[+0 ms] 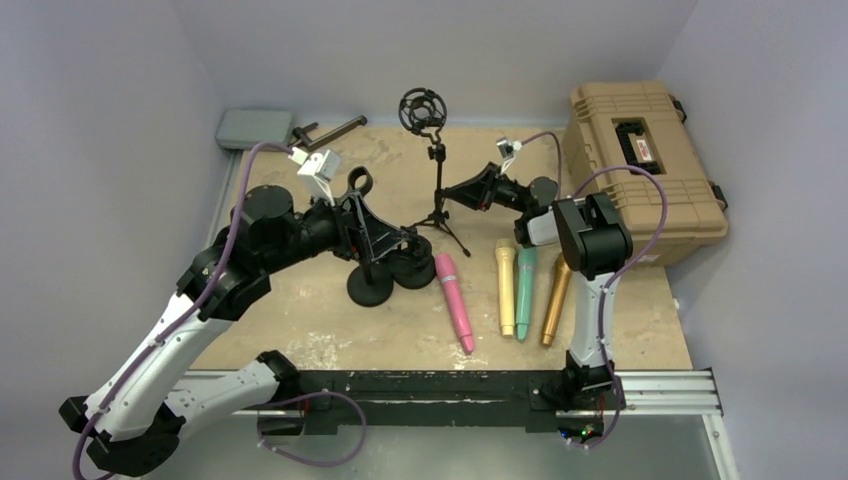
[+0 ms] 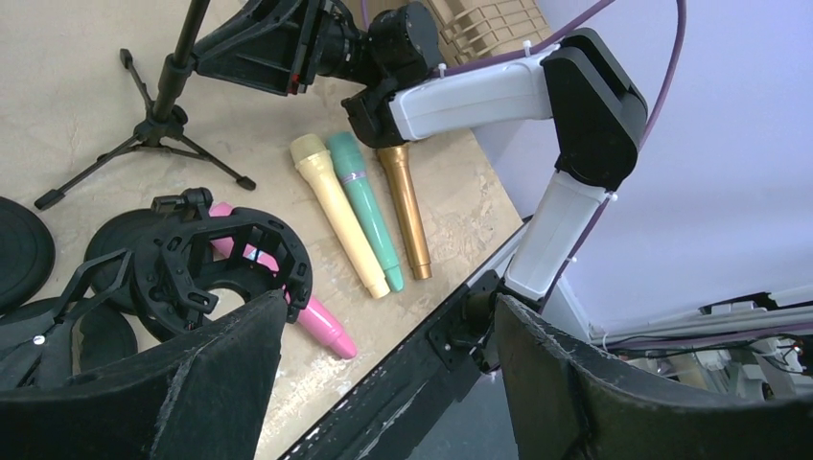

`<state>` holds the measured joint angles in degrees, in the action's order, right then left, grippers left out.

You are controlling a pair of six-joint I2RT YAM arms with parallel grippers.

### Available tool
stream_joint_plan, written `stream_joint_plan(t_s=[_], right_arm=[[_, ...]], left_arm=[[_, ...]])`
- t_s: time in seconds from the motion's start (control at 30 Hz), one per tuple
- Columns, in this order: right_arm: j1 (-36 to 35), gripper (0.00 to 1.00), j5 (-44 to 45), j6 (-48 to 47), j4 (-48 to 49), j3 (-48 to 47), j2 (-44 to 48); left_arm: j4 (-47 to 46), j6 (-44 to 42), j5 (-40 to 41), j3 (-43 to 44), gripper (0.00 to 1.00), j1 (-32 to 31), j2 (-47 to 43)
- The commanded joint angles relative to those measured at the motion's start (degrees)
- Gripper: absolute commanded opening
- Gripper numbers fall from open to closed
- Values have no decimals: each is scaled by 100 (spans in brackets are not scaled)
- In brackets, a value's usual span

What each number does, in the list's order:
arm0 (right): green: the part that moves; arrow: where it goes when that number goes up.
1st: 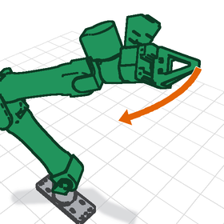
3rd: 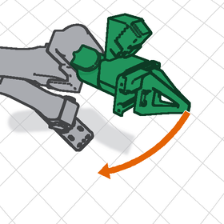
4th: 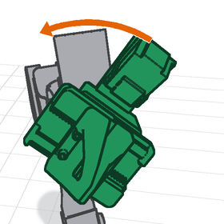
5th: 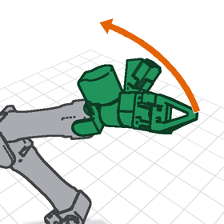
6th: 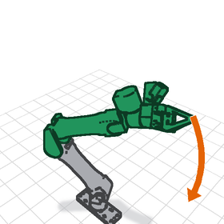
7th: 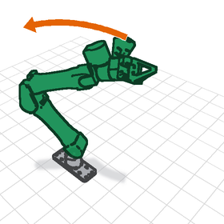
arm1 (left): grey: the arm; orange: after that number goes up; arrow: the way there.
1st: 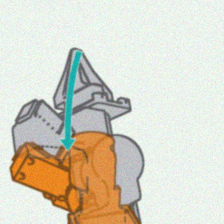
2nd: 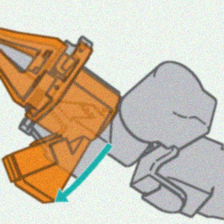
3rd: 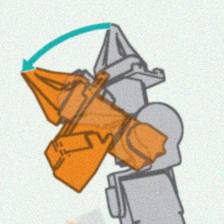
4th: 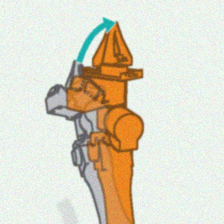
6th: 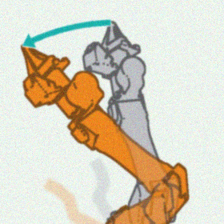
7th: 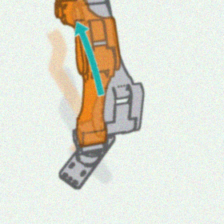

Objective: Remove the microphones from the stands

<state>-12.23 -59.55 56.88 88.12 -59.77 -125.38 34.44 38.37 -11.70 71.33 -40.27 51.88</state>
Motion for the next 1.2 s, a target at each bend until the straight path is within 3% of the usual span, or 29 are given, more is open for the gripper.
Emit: stream_joint_plan(t_s=[0.0, 0.17, 0.23, 0.37, 0.53, 0.63, 0.73, 0.93, 1.17], right_arm=[[-15, 2, -109, -978, -790, 345, 419], [-16, 39, 891, -1669, -3738, 548, 1515], [-15, 45, 1076, -1706, -5184, 426, 1856], [-44, 48, 1486, -1445, -7441, -299, 2153], [-62, 52, 1632, -61, -7525, -452, 2462], [-102, 52, 1730, 105, -8165, -947, 2283], [-190, 51, 1954, 503, -7930, -914, 2306], [-336, 45, 2163, 1183, -7713, -890, 2142], [-416, 32, 2330, 1657, -7501, -785, 2118]], left_arm=[[-204, -49, 68, -68, 77, -21, -81], [-229, -25, 35, -146, 77, -22, -143], [-274, -6, 37, -221, 77, -22, -201], [-380, 36, -34, -285, 77, -22, -218], [-504, 94, -121, -255, 78, -17, -187], [-493, 95, -122, -251, 77, -20, -187], [-457, 92, -120, -257, 77, -16, -199], [-419, 76, -74, -240, 77, -16, -260], [-394, 65, -48, -268, 77, -16, -305]])
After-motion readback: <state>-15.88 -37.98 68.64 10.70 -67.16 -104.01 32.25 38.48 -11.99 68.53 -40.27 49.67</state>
